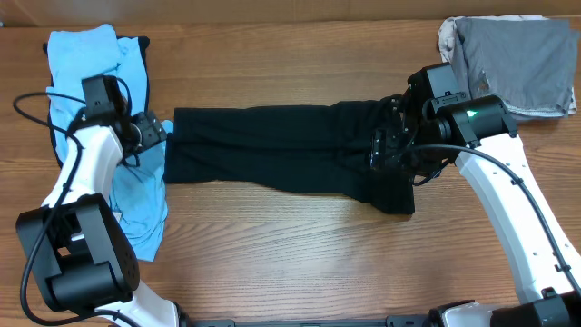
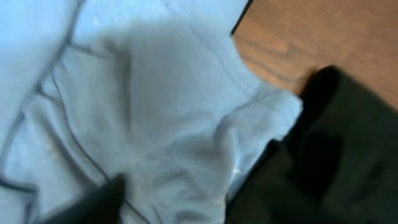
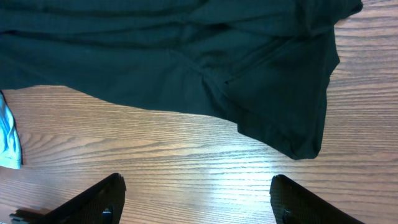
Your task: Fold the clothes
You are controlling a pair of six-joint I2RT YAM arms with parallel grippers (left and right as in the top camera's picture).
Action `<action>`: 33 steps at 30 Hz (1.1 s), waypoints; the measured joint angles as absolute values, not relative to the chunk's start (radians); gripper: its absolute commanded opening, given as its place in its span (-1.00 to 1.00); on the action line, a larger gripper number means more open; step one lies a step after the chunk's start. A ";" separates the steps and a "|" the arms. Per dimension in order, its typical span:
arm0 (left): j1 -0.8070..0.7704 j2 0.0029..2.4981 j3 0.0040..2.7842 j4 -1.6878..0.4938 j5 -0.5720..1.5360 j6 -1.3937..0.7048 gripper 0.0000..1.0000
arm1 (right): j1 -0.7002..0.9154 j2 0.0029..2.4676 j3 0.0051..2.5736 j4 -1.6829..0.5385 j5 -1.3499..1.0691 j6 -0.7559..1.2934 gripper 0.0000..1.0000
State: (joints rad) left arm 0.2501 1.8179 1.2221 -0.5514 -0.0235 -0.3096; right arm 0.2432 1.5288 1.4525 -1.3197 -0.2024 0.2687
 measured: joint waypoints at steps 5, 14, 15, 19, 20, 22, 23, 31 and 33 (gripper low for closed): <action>0.250 1.818 1.135 -0.456 -0.029 -0.318 -0.76 | 0.243 1.529 1.452 -1.320 -0.203 0.269 0.55; 0.250 1.818 1.064 -0.324 -0.038 -0.314 -0.92 | 0.243 1.529 1.452 -1.317 -0.203 0.269 0.56; 0.250 1.818 1.061 -0.316 -0.038 -0.311 -0.92 | 0.243 1.529 1.452 -1.316 -0.202 0.268 0.57; 0.250 1.831 1.061 -0.284 -0.027 -0.289 -0.92 | 0.243 1.529 1.452 -1.316 -0.202 0.269 0.57; 0.250 1.840 1.061 -0.280 -0.024 -0.286 -0.92 | 0.243 1.529 1.452 -1.317 -0.202 0.269 0.57; 0.250 1.868 1.061 -0.276 -0.019 -0.281 -0.92 | 0.243 1.529 1.452 -1.317 -0.202 0.269 0.57; 0.250 1.882 1.061 -0.276 -0.019 -0.281 -0.92 | 0.243 1.529 1.452 -1.316 -0.202 0.269 0.57; 0.272 1.894 1.062 -0.264 0.000 -0.278 -0.92 | 0.243 1.529 1.452 -1.317 -0.202 0.269 0.59; 0.297 1.895 1.062 -0.260 0.017 -0.279 -0.92 | 0.243 1.529 1.452 -1.318 -0.203 0.269 0.59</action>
